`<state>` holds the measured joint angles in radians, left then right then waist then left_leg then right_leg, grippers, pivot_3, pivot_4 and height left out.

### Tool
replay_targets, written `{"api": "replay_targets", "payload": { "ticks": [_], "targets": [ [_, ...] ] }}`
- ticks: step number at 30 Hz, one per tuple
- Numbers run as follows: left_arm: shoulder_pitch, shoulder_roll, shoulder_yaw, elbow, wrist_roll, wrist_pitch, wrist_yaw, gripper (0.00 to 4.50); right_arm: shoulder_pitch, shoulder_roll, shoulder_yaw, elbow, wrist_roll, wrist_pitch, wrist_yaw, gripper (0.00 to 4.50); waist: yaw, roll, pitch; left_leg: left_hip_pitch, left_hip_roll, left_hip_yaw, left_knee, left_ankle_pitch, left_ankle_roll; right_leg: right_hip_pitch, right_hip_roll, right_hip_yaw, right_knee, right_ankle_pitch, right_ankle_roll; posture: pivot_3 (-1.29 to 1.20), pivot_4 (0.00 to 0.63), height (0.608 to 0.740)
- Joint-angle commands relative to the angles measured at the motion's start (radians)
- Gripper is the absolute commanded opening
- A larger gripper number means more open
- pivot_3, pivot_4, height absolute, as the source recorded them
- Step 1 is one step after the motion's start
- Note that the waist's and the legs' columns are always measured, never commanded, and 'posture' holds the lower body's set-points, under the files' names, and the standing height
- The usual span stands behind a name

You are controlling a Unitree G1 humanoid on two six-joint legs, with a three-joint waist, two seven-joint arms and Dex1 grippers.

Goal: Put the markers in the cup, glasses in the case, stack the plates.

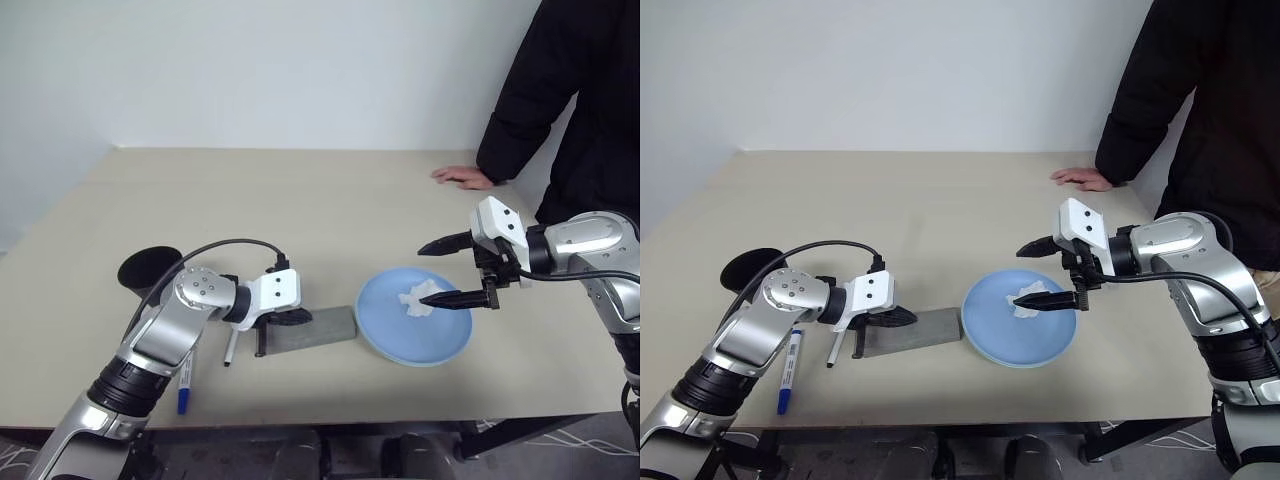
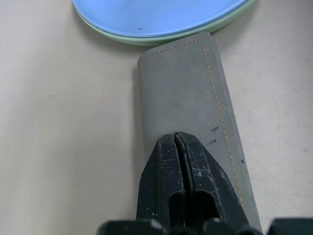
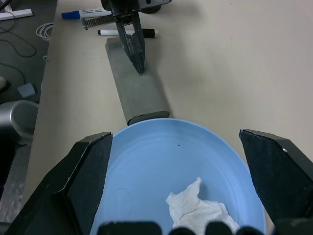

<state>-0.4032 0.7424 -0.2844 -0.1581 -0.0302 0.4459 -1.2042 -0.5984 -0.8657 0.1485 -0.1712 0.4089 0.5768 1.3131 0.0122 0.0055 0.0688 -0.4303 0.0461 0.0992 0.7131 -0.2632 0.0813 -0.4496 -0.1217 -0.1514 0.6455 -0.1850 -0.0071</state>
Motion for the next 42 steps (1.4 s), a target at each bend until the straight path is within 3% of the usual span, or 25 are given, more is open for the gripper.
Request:
{"api": "replay_targets", "payload": {
  "ticks": [1,7,10,16,21,27,38,42],
  "targets": [
    [0.007,0.006,0.095,-0.075,-0.077,0.112,0.042,0.03,-0.017,-0.006,-0.023,-0.017,0.009,-0.010,0.002,4.50,0.000,0.000,0.000,0.000,0.000,0.000,0.000,0.000,0.000,0.000,0.000,0.000,0.000,0.000,0.000,0.00,0.000,0.697],
    [0.085,0.001,0.270,-0.269,-0.252,0.371,0.119,0.03,-0.003,-0.009,-0.030,-0.016,0.011,-0.014,0.000,4.50,-0.001,0.000,0.000,0.000,0.000,0.000,0.000,0.000,0.000,0.000,0.000,0.000,0.000,0.000,0.000,0.00,0.000,0.697],
    [0.105,-0.014,0.383,-0.340,-0.342,0.515,0.185,0.59,0.002,-0.008,-0.030,-0.011,0.010,-0.019,0.002,4.50,0.001,0.000,0.000,0.000,0.000,-0.001,0.000,0.000,0.000,0.000,0.000,0.000,0.000,0.000,0.000,0.00,0.000,0.697],
    [0.234,0.014,0.555,-0.450,-0.397,0.678,0.322,2.65,-0.018,0.005,-0.012,0.034,-0.001,-0.043,0.023,4.50,-0.004,0.000,0.000,0.002,0.000,-0.001,0.000,0.000,0.000,0.002,0.001,0.000,-0.001,0.000,0.000,0.00,0.000,0.697],
    [0.272,-0.028,0.590,-0.456,-0.363,0.763,0.496,4.37,-0.044,0.024,0.006,0.076,-0.015,-0.065,0.045,4.50,0.001,0.001,0.001,0.002,0.000,-0.001,0.000,0.000,0.000,0.002,0.001,0.000,-0.001,0.000,0.000,0.00,0.000,0.697],
    [0.268,-0.110,0.599,-0.450,-0.355,0.854,0.661,4.37,-0.065,0.042,0.023,0.109,-0.027,-0.083,0.062,4.50,0.000,0.001,0.000,0.001,0.000,-0.001,-0.001,0.000,0.000,0.003,0.000,0.000,-0.003,0.000,0.000,0.00,0.000,0.697],
    [0.228,-0.147,0.551,-0.423,-0.356,1.042,0.799,4.37,-0.060,0.046,0.021,0.105,-0.032,-0.080,0.066,4.50,0.000,0.001,0.000,0.001,-0.001,-0.001,-0.003,0.000,-0.001,0.002,0.000,0.000,-0.002,0.000,0.000,0.00,0.000,0.697],
    [0.200,-0.203,0.538,-0.402,-0.354,1.104,0.850,4.37,-0.061,0.042,0.018,0.103,-0.031,-0.076,0.069,4.50,0.001,0.001,0.000,0.001,-0.001,-0.001,-0.003,0.000,-0.002,0.002,0.000,0.000,-0.002,0.000,0.000,0.00,0.000,0.697]
  ]
}}
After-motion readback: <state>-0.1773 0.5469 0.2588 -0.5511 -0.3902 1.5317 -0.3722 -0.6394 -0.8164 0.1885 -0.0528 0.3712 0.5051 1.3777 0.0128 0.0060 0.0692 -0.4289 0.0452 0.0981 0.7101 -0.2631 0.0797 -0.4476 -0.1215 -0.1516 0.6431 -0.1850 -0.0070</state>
